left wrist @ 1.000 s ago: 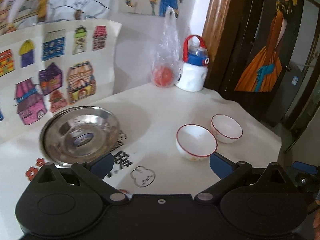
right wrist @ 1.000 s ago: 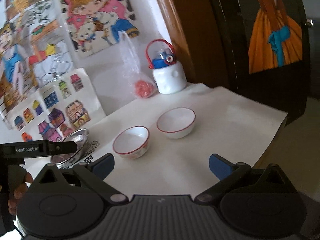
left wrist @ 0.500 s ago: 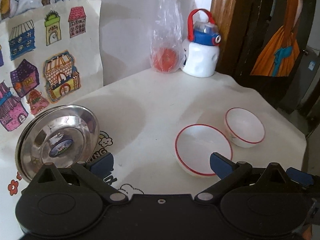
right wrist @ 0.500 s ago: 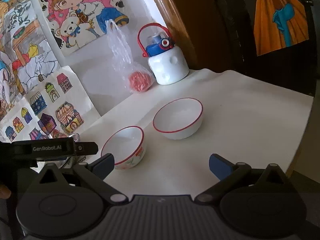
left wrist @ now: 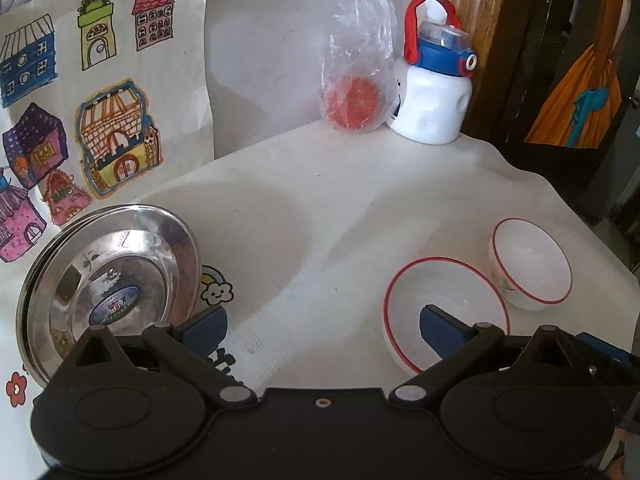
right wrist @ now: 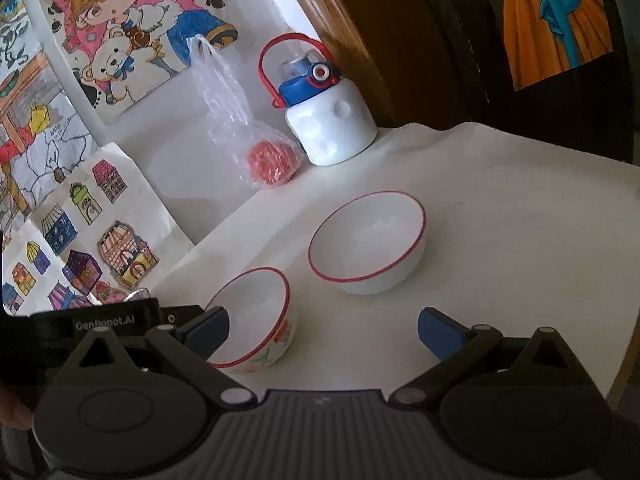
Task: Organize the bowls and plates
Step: 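Move both grippers to the white red-rimmed bowl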
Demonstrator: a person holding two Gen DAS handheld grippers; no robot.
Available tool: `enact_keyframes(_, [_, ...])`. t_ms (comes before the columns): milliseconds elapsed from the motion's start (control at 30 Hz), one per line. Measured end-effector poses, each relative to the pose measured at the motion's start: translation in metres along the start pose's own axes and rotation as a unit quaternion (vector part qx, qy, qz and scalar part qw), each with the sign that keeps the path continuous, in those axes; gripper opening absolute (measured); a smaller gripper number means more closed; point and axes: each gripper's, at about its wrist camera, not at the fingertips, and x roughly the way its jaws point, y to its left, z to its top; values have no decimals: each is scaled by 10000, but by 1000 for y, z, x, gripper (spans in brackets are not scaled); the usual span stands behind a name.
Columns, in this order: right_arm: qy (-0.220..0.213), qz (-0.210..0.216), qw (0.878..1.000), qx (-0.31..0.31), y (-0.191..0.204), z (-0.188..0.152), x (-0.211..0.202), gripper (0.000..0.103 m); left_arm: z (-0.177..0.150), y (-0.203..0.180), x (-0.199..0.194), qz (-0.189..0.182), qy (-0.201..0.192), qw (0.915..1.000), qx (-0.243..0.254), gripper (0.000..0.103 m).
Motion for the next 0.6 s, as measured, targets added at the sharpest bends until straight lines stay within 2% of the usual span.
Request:
enact_keyframes(100, [-7,-96,10000,7,2,-2,5,93,2,2,4,-114,74,9999,-56,102])
enact_keyframes(400, [2,-86,10000,4,10,-5,12,78,4,2,12,-380,214,9990,-48,87])
enact_keyframes(500, [55,-38,10000,-73,16,-7,15,65,3,2,15,-474,278,9985,-63,77])
enact_keyframes(567, [68,-28,9999,-117,19,-8,16,58,1,2,15,-553,303,9980,-68,67])
enact_keyframes(600, [70,-14,9999,-121,20,-9,17,56,1,2,16,-619,348,9975,-61,55])
